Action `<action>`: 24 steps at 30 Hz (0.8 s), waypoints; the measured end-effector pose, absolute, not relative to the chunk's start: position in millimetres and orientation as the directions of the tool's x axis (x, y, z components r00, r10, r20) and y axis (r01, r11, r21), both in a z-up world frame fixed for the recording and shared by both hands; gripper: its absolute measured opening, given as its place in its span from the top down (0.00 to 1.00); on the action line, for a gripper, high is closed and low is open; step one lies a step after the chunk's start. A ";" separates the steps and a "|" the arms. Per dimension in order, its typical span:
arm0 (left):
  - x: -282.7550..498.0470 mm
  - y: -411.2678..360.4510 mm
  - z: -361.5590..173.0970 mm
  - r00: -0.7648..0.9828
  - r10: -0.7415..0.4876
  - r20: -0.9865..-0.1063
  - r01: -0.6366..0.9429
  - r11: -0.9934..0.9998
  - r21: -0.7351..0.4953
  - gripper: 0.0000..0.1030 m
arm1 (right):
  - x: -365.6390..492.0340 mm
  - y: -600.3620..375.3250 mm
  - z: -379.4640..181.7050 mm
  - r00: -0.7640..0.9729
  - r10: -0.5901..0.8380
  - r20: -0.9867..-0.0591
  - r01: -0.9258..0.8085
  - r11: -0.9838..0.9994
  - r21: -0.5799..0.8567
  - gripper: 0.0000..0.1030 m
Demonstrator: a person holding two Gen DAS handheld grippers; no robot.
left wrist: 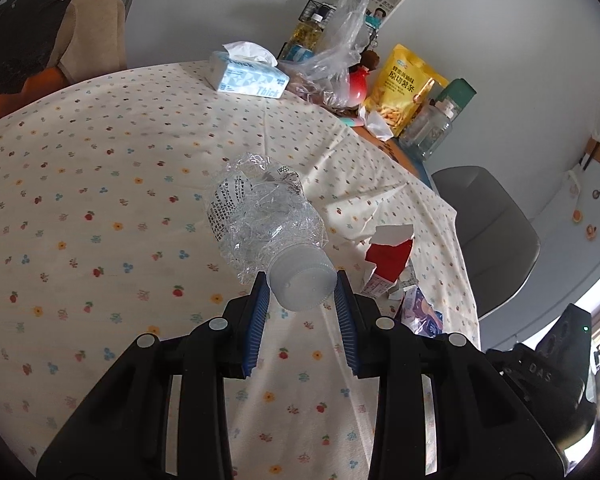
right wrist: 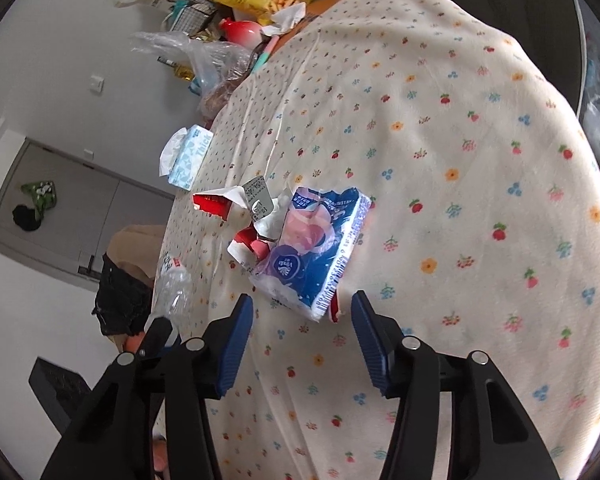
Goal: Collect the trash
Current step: 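Grasp the plastic bottle with the left gripper while the right gripper grasps the blue packet, then carry bottle and packet over the floor bin and open both grippers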
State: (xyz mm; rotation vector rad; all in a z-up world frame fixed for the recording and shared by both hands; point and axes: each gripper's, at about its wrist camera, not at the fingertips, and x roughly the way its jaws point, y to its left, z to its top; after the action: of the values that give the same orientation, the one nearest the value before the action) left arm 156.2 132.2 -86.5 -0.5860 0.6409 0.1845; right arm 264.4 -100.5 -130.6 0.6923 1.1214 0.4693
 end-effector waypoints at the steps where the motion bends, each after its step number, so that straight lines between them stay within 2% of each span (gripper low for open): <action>1: 154.8 133.2 -85.9 0.794 -0.013 -0.608 -0.337 0.822 -0.458 0.68 | 264.9 -98.9 -131.6 0.378 0.656 -0.653 0.011 0.702 0.712 0.55; 4: 151.9 135.8 -84.2 0.797 -0.012 -0.603 -0.337 0.820 -0.462 0.68 | 267.5 -98.2 -134.5 0.389 0.645 -0.658 0.041 0.701 0.712 0.65; 6: 150.3 136.6 -83.6 0.799 -0.013 -0.601 -0.335 0.820 -0.464 0.68 | 269.9 -99.5 -137.4 0.394 0.635 -0.664 0.071 0.699 0.711 0.77; 9: 149.1 135.5 -82.7 0.800 -0.014 -0.600 -0.331 0.824 -0.460 0.68 | 271.4 -101.3 -141.4 0.395 0.632 -0.667 0.090 0.696 0.713 0.89; 15: 149.5 129.7 -77.0 0.802 -0.017 -0.597 -0.318 0.834 -0.451 0.68 | 262.5 -107.2 -132.2 0.406 0.647 -0.646 0.026 0.698 0.716 0.90; 24: 154.8 82.0 -53.7 0.818 -0.067 -0.571 -0.227 0.875 -0.427 0.68 | 245.2 -153.7 -108.3 0.482 0.620 -0.619 0.001 0.706 0.708 0.90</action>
State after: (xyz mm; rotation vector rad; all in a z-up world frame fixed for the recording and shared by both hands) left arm 154.8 82.0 -53.7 -0.5056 0.6130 0.0893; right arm 245.2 -153.7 -108.3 0.7101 1.0104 0.4184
